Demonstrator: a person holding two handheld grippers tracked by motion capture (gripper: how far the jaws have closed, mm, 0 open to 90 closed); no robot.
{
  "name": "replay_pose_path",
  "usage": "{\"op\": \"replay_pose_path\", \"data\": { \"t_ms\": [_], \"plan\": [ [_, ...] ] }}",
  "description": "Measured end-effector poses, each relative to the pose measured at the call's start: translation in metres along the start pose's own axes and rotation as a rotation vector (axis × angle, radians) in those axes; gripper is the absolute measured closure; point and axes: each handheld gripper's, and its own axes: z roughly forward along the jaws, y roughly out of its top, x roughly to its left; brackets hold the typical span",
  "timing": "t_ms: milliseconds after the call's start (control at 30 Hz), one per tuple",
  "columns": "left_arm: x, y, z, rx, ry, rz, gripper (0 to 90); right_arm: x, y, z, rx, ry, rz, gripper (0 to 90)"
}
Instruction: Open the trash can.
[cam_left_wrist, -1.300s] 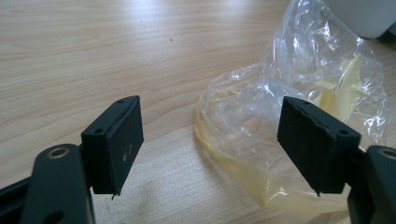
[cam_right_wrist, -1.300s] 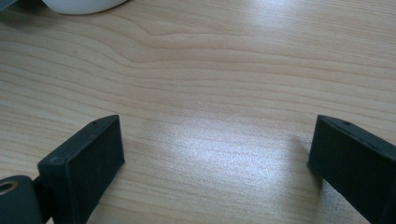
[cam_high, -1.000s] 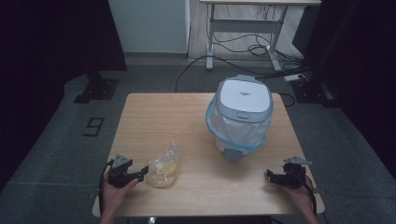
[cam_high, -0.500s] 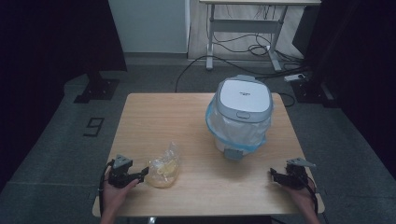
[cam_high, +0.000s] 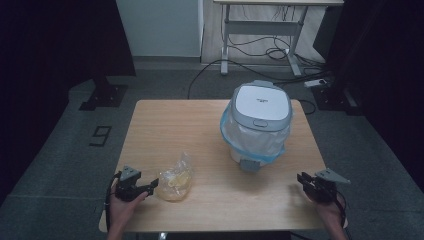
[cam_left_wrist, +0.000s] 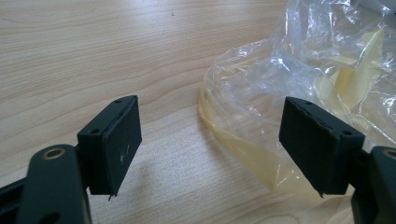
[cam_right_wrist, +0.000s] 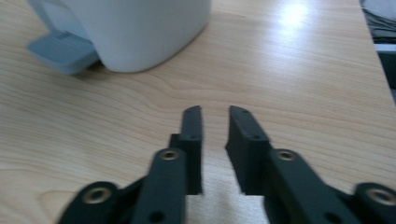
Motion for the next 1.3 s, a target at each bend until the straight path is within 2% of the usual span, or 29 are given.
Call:
{"op": "replay_pose_path", "data": {
  "t_ms": [33,67,133,200,433,567,633,800,900,933,967,1000,1033,1100,1200,1300],
  "plan": [
    [0.0,0.0,-0.001,-0.003,0.001,0.0,20.9,-0.002,0.001,-0.003,-0.005,0.038,0.01,82.4],
    [0.0,0.001,-0.001,-0.007,0.0,0.0,20.9,-0.002,0.001,-0.003,-0.005,0.038,0.01,82.4],
    [0.0,0.001,-0.002,-0.018,-0.003,-0.004,20.8,-0.004,0.004,-0.009,-0.019,0.081,0.023,89.0],
    [0.001,0.001,-0.003,-0.021,-0.001,-0.009,20.7,-0.005,0.006,-0.012,-0.03,0.113,0.027,89.4],
    [0.004,0.001,-0.006,-0.037,0.0,-0.026,20.2,-0.003,0.01,-0.02,-0.044,0.14,-0.007,89.4],
    [0.007,0.001,-0.007,-0.046,-0.006,-0.049,20.2,0.0,0.019,-0.026,-0.078,0.149,-0.02,89.5],
    [0.006,0.001,-0.006,-0.041,-0.003,-0.046,20.2,0.001,0.025,-0.028,-0.091,0.153,-0.013,89.5],
    [0.005,0.002,-0.005,-0.044,-0.009,-0.041,20.2,0.002,0.043,-0.031,-0.13,0.177,0.016,89.5],
    [0.004,0.002,-0.003,-0.036,-0.009,-0.037,20.2,0.003,0.056,-0.033,-0.147,0.197,0.01,89.5],
    [0.004,0.002,-0.003,-0.033,-0.009,-0.036,20.3,0.004,0.066,-0.034,-0.156,0.211,0.01,89.5],
    [0.004,0.002,-0.002,-0.032,-0.009,-0.036,20.3,0.004,0.066,-0.034,-0.156,0.211,0.01,89.5],
    [0.003,0.002,-0.002,-0.029,-0.008,-0.034,20.3,0.006,0.075,-0.035,-0.162,0.214,-0.003,89.5],
    [0.003,0.002,-0.001,-0.027,-0.007,-0.031,20.3,0.006,0.075,-0.035,-0.162,0.214,-0.003,89.5],
    [0.002,0.002,-0.001,-0.026,-0.007,-0.029,20.3,0.01,0.09,-0.036,-0.173,0.227,-0.014,89.4],
    [0.001,0.002,0.0,-0.021,-0.006,-0.024,20.3,0.013,0.099,-0.038,-0.181,0.234,-0.02,89.5],
    [0.0,0.002,0.0,-0.022,-0.006,-0.022,20.3,0.018,0.115,-0.04,-0.192,0.273,-0.032,89.5]
  ]
}}
